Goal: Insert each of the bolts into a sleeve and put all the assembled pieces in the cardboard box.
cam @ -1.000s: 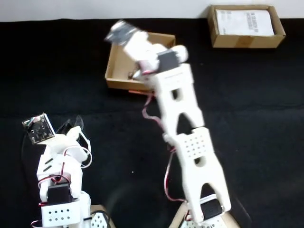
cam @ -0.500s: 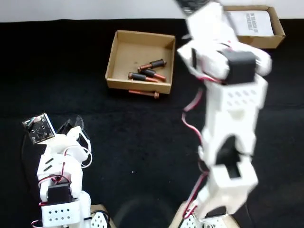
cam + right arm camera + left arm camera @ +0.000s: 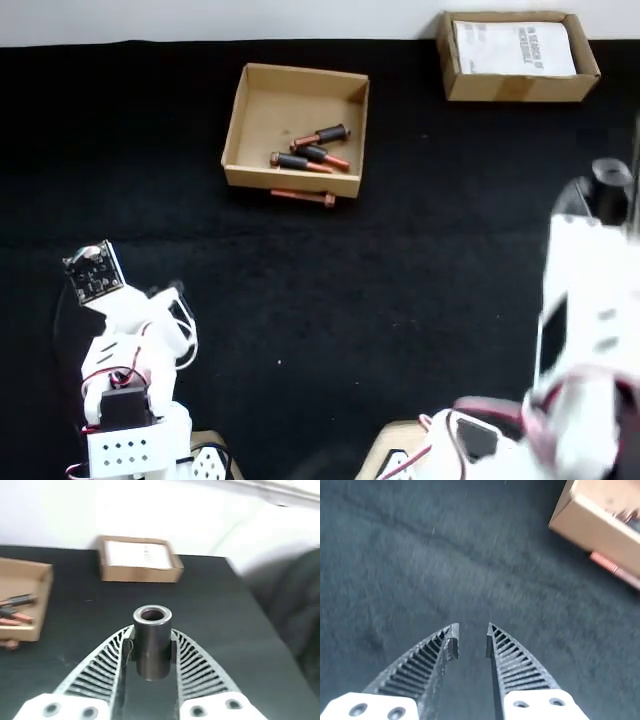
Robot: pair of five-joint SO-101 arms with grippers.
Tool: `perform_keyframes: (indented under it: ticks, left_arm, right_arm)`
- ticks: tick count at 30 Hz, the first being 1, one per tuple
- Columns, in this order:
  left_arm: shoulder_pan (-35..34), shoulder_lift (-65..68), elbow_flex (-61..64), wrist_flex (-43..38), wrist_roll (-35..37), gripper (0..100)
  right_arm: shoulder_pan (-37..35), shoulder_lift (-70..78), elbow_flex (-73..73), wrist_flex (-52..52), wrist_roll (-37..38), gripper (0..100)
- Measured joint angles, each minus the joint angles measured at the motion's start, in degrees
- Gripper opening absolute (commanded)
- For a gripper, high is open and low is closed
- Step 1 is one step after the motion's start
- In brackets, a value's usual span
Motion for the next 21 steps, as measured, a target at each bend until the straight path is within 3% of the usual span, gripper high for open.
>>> perform_keyframes:
  ticks: [6,12,16,21]
  left_arm:
    - [0.00,0.00,0.00,6.07,-4.84,12]
    - [0.00,0.00,-0.62,12.04,-11.96,11]
    - [0.00,0.00,-3.34,13.45,-13.71,11]
    - [0.79,-0.09,-8.97,16.88,-16.62,11]
  right_arm:
    - [16.62,-16.53,19.60,-5.10,-0.26,0.8]
    - [30.77,-31.91,46.59,-25.05,-5.54,0.8]
    - [35.78,-42.90,67.16,-40.79,-11.87,1.1]
    - [38.07,-58.46,88.18,-53.80,-13.19,1.1]
